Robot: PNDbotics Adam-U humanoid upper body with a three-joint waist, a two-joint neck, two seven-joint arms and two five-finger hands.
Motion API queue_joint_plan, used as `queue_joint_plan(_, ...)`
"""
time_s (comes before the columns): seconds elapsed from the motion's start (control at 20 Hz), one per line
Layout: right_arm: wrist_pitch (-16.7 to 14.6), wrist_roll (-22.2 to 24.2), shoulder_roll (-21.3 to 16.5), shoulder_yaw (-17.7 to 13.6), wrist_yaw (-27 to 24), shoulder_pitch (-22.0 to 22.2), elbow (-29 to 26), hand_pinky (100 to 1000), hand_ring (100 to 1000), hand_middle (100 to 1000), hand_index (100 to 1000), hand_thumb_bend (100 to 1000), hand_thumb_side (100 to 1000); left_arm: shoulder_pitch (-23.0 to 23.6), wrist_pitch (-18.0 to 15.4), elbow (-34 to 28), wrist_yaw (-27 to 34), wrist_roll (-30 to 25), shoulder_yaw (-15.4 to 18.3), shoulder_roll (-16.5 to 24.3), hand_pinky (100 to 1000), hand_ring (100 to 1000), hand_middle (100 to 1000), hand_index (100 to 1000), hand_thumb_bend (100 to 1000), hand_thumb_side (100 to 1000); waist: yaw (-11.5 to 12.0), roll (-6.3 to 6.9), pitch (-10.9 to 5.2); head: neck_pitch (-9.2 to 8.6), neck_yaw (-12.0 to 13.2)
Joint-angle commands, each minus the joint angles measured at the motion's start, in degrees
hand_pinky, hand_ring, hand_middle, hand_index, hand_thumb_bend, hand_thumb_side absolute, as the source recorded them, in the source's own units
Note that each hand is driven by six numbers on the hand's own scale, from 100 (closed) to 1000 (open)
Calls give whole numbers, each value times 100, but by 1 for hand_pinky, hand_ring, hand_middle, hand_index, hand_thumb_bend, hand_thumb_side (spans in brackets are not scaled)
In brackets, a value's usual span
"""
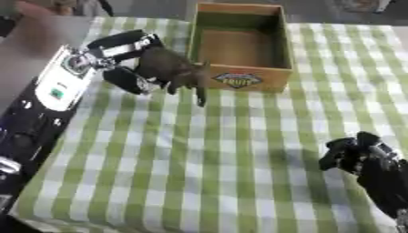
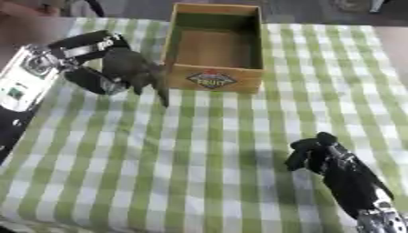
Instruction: Pick up objects on the table and place them in the box.
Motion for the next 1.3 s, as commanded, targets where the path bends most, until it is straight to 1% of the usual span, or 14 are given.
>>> queue_joint_plan(0.05,-7,52,-48,26,46,-46,-52,617,609,532,697,100,1000,-402,-675,195,134,-786,196,161,324,169,232,492,100,244,-49,16,-75,13,81)
queue_joint_plan(0.35,8,102,-30,76,81,-107,-41,617,609,532,697,100,1000,-1281,-184,1060,13,-597,252,-71,317,165,226,487,100,245,-219,70,17,-65,186)
queue_joint_plan(0.5,17,134,-12,110,99,-156,-37,617,609,532,697,100,1000,-1636,-63,1513,-119,-461,296,-168,315,165,225,487,100,246,-358,105,82,-120,268)
queue_joint_plan(0.7,23,172,-5,153,134,-211,-38,618,609,532,697,100,1000,-1931,-23,2015,-394,-142,392,-197,312,168,226,488,100,247,-563,146,177,-224,372)
queue_joint_plan(0.9,22,214,-5,198,165,-271,-46,618,609,532,697,100,1000,-2135,-118,2451,-772,239,481,-181,317,175,232,493,100,246,-762,190,268,-331,437)
queue_joint_plan(1.15,20,274,2,262,207,-341,-62,619,609,532,697,100,1000,-2228,-235,2746,-1256,735,562,-67,320,183,239,499,100,246,-1025,226,400,-490,496)
queue_joint_plan(1.3,21,289,9,280,242,-357,-64,620,609,532,697,100,1000,-2251,-311,2808,-1425,1032,605,34,324,196,245,505,100,247,-1156,251,480,-559,533)
